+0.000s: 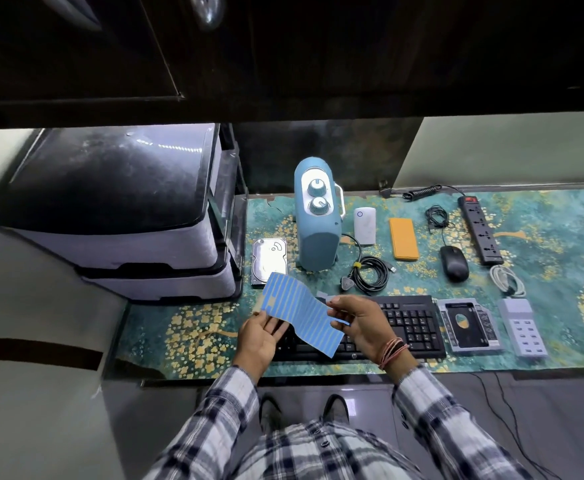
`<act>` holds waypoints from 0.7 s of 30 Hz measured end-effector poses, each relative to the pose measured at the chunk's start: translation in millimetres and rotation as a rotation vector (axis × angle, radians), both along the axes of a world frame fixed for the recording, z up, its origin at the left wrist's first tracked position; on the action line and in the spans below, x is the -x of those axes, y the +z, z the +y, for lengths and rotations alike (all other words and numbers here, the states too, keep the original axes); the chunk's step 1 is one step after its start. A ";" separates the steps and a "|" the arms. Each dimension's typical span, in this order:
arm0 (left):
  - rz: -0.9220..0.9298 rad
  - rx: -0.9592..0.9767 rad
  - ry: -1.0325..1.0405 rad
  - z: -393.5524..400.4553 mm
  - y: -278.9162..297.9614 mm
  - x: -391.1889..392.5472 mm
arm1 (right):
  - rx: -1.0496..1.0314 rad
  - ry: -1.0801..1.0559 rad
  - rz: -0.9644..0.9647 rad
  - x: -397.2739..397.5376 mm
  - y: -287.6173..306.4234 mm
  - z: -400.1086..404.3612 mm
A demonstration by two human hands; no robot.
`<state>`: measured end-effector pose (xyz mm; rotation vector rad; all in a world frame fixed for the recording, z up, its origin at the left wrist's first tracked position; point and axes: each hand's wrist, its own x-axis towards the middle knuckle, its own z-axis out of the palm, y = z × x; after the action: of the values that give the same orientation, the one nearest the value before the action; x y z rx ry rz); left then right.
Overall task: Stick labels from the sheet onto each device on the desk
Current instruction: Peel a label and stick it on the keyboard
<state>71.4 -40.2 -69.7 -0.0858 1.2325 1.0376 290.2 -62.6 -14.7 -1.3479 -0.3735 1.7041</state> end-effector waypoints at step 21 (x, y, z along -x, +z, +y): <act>0.295 -0.348 -0.497 -14.4 28.5 -36.9 | 0.054 0.055 -0.155 3.4 -10.2 -9.0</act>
<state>108.3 -54.6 -41.2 0.6334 1.2299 0.8253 286.8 -71.6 -24.9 -1.5274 -0.4593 1.6695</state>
